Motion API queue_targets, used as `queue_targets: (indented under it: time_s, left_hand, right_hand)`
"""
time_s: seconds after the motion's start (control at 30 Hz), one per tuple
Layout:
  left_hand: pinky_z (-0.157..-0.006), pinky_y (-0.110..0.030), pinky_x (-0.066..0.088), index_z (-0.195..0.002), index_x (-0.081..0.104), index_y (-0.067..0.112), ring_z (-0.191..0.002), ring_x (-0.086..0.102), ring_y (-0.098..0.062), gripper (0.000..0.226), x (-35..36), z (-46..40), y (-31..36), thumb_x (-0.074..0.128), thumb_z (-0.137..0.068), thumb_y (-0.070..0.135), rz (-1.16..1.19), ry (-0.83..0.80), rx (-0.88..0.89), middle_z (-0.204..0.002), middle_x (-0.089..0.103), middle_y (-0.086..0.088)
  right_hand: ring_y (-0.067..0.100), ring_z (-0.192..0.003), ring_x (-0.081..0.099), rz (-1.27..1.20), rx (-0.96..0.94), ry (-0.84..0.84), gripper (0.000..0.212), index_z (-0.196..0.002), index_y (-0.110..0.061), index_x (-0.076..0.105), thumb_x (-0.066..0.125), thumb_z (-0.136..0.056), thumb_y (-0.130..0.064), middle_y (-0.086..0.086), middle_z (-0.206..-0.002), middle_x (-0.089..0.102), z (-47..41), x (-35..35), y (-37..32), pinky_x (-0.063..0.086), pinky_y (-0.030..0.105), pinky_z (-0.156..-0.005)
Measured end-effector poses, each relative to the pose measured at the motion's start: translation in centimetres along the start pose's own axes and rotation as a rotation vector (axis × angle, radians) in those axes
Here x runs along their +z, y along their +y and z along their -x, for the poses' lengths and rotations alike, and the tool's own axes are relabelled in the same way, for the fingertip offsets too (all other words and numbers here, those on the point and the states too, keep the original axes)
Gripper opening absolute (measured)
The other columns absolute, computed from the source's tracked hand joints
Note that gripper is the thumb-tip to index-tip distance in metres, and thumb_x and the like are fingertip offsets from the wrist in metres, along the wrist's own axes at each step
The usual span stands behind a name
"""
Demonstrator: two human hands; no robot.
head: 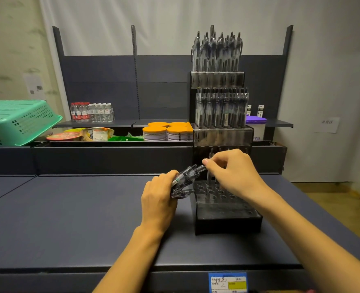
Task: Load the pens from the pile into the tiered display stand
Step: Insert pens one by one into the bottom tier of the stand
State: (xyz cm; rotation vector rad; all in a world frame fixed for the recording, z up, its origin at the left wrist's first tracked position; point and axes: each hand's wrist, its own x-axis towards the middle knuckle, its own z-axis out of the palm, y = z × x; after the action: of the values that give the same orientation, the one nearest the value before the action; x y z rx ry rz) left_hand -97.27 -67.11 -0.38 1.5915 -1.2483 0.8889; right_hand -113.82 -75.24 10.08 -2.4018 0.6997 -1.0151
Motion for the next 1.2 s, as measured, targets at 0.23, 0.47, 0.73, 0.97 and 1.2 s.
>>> queue_targets:
  time_s: [0.23, 0.47, 0.73, 0.97, 1.2]
  left_hand:
    - [-0.059, -0.027, 0.034, -0.107, 0.051, 0.020, -0.071, 0.045, -0.020, 0.049, -0.1, 0.2, 0.2, 0.074, -0.071, -0.003, 0.010, -0.024, -0.021, -0.083, 0.059, -0.003]
    - [-0.057, -0.033, 0.042, -0.109, 0.050, 0.020, -0.068, 0.051, -0.024, 0.054, -0.2, 0.3, -0.1, 0.075, -0.069, -0.007, -0.005, -0.025, -0.054, -0.082, 0.061, -0.006]
    - [-0.056, -0.036, 0.044, -0.109, 0.050, 0.019, -0.068, 0.053, -0.025, 0.055, -0.2, 0.3, -0.1, 0.074, -0.068, -0.008, 0.001, -0.030, -0.037, -0.083, 0.063, -0.007]
    - [-0.058, -0.036, 0.044, -0.110, 0.048, 0.022, -0.069, 0.055, -0.027, 0.048, -0.1, 0.2, -0.2, 0.065, -0.072, -0.002, -0.002, -0.037, -0.031, -0.083, 0.063, -0.006]
    - [-0.059, -0.034, 0.042, -0.110, 0.049, 0.022, -0.070, 0.053, -0.025, 0.058, 0.1, 0.2, -0.3, 0.073, -0.067, -0.009, 0.010, -0.048, -0.049, -0.083, 0.064, -0.005]
  right_hand:
    - [0.011, -0.054, 0.060, -0.018, 0.019, 0.090, 0.025, -0.082, -0.016, 0.062, 0.050, -0.099, -0.030, -0.004, -0.060, 0.060, 0.0, 0.3, 0.3, 0.055, 0.036, -0.068]
    - [0.006, -0.043, 0.061, -0.133, 0.016, 0.274, 0.017, -0.093, -0.014, 0.053, 0.042, -0.103, -0.023, 0.005, -0.070, 0.062, -0.5, -1.3, 0.1, 0.044, 0.014, -0.044]
    - [0.012, -0.051, 0.062, -0.026, -0.097, 0.367, 0.013, -0.095, -0.017, 0.053, 0.043, -0.102, -0.023, -0.002, -0.073, 0.060, -1.8, -1.5, -0.5, 0.051, 0.031, -0.054]
    - [0.024, -0.067, 0.064, 0.103, -0.156, 0.320, 0.019, -0.101, -0.013, 0.058, 0.043, -0.102, -0.024, 0.002, -0.078, 0.062, -2.4, -1.2, -0.2, 0.054, 0.042, -0.062]
    - [0.024, -0.068, 0.064, 0.117, -0.183, 0.343, 0.019, -0.104, -0.012, 0.060, 0.044, -0.101, -0.023, 0.002, -0.081, 0.063, -2.8, -1.5, -0.3, 0.054, 0.045, -0.064]
